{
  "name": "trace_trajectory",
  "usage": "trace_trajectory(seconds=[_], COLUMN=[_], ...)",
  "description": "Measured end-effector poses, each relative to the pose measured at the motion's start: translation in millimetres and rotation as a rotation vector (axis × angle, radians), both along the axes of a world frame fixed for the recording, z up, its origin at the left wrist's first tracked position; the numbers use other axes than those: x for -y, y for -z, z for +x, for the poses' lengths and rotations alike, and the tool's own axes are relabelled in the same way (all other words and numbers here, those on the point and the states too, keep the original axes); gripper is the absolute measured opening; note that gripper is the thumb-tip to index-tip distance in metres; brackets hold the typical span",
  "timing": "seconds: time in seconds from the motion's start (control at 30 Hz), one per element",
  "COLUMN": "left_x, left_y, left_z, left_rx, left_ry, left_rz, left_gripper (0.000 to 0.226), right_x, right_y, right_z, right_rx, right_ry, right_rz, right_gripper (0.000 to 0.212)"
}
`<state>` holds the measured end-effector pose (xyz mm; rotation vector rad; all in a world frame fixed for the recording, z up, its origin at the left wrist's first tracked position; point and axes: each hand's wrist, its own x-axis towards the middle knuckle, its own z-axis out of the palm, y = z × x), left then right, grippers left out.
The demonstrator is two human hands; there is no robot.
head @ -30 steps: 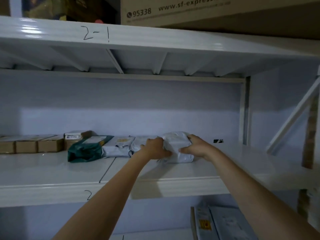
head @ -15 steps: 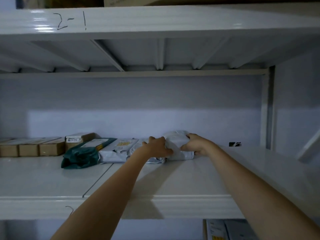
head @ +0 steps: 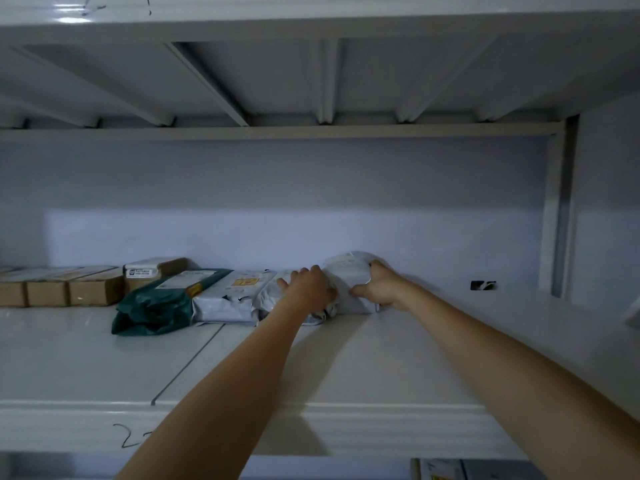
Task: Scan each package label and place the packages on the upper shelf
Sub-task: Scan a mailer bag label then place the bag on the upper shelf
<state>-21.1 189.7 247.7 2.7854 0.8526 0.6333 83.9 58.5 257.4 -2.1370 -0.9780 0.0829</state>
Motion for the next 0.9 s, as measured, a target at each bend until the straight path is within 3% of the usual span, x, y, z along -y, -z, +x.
trace_trajectory(seconds=[0.2, 0.3, 0.4, 0.6, 0.7, 0.8, 0.9], left_x=[9, 20, 46, 135, 185, 222, 240], left_y=[-1, -6, -16, -11, 5, 27, 51], left_z=[-14, -30, -49, -97, -117, -129, -134], left_rx=[0.009, 0.022, 0.176, 0.582, 0.576, 0.489, 0.455], left_ry=[0.023, 0.034, 0.075, 0.333, 0.516, 0.628, 0.654], left_rz=[-0.062, -0.092, -0.166, -0.461, -0.602, -0.701, -0.646], left_gripper=[0.061, 0.066, 0.058, 0.025, 0.011, 0.012, 0.016], right_x=[15, 38, 62, 141, 186, 218, 242], right_y=[-6, -21, -26, -10, 16, 41, 60], right_z=[-16, -30, -45, -82, -112, -144, -173], right_rx=[-0.119, -0.135, -0.086, 0.010, 0.004, -0.039, -0.011], right_ry=[0.048, 0.085, 0.127, 0.254, 0.307, 0.291, 0.306], right_rz=[0.046, -0.059, -0.040, 0.294, 0.448, 0.484, 0.498], right_gripper=[0.107, 0.116, 0.099, 0.068, 0.046, 0.031, 0.017])
